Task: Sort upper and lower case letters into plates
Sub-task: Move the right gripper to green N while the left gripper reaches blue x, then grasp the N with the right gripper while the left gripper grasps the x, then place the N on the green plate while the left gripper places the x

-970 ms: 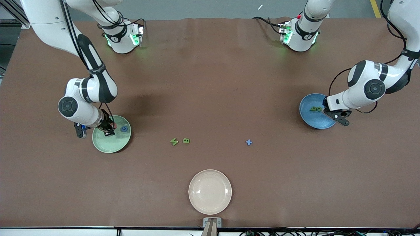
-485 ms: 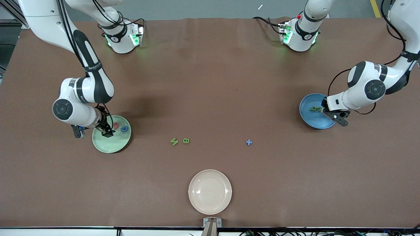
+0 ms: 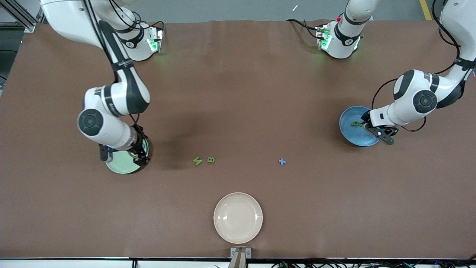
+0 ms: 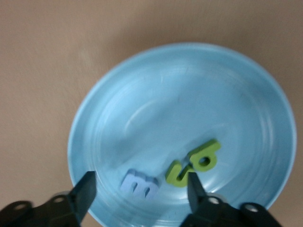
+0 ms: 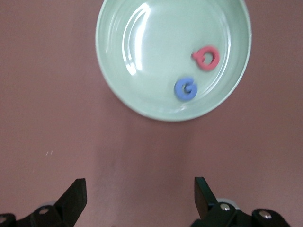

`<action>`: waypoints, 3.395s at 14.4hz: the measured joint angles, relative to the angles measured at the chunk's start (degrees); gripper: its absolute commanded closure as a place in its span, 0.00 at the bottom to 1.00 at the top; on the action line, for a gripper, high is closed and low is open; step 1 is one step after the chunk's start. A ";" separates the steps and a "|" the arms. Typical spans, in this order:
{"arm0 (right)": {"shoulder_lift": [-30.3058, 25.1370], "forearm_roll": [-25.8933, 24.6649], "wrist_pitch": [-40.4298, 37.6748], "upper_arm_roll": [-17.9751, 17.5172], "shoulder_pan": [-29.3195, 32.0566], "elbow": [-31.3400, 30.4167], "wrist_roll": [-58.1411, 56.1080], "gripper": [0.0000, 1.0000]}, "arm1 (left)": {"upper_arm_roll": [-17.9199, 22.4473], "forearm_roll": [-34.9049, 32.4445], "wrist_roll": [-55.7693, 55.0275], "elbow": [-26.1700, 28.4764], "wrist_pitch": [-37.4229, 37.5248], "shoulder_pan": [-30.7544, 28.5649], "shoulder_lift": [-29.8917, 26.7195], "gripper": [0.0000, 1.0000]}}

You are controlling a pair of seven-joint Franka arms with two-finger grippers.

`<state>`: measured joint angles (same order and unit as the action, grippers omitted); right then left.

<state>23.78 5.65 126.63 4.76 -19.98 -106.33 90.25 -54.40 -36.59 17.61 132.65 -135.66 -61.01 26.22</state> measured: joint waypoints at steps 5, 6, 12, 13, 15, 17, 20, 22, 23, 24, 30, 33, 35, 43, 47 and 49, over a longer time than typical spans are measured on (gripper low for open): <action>5.97 -0.09 6.04 -0.05 -5.08 3.47 -6.76 0.00 | -7.92 3.27 -15.18 -5.57 7.37 2.34 0.03 0.01; 6.21 -0.07 6.09 -0.04 -5.52 3.67 -10.08 0.00 | -8.06 4.19 -19.01 -6.62 7.69 4.32 0.08 0.01; 7.35 -0.13 6.22 -0.04 -8.05 3.98 -17.66 0.00 | -6.56 6.34 -42.07 -13.52 7.82 19.49 2.78 0.01; 8.22 -0.13 6.26 -0.05 -8.50 4.59 -17.66 0.00 | -4.77 6.34 -45.18 -15.07 7.83 22.74 3.76 0.01; 10.78 -0.12 6.26 -0.05 -9.03 6.92 -17.46 0.00 | 1.04 6.34 -50.71 -18.28 7.84 30.80 5.66 0.01; 13.09 -0.12 6.26 -0.03 -9.13 9.26 -16.96 0.00 | 7.41 6.37 -55.78 -21.75 7.82 39.50 7.71 0.01; 15.92 -0.12 6.26 -0.03 -9.76 11.77 -15.90 0.00 | 12.52 6.37 -63.80 -27.44 7.81 49.03 11.83 0.01; 17.55 -0.12 6.25 -0.04 -10.42 13.25 -14.28 0.01 | 13.75 6.37 -65.86 -30.72 7.82 52.35 14.21 0.01; 18.34 -0.12 6.25 -0.04 -10.68 13.95 -13.41 0.04 | 14.47 6.37 -66.14 -32.13 7.82 53.67 15.18 0.01; 19.11 -0.14 6.25 -0.04 -10.88 14.61 -12.58 0.08 | 15.32 6.37 -66.18 -33.33 7.81 54.91 15.95 0.01; 20.90 -0.11 5.94 -0.02 -11.54 16.27 -9.30 0.37 | 19.68 6.37 -66.61 -38.14 7.64 60.46 20.52 0.03; 20.95 -0.05 5.57 -0.02 -11.73 16.42 -7.78 0.42 | 19.69 6.37 -67.16 -39.69 7.16 60.62 22.04 0.16; 21.02 -0.05 5.52 -0.02 -11.86 16.44 -7.26 0.43 | 19.71 6.37 -67.16 -40.70 6.40 60.66 22.88 0.22; 21.03 -0.04 5.69 0.00 -12.17 16.78 -4.99 0.96 | 22.11 6.37 -67.17 -42.98 5.13 62.94 24.39 0.38; 21.04 -0.01 5.42 0.51 -11.93 16.80 -4.87 1.00 | 22.13 6.37 -67.17 -43.96 4.97 63.13 24.98 0.47; 20.98 -0.05 3.99 0.94 -10.72 17.07 -5.32 1.00 | 22.19 6.37 -67.17 -44.25 4.99 63.23 25.13 0.54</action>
<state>44.77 5.60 130.62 5.70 -30.70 -89.25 84.93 -32.21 -30.22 -49.56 88.40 -130.67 2.22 51.35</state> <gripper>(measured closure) 0.670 0.467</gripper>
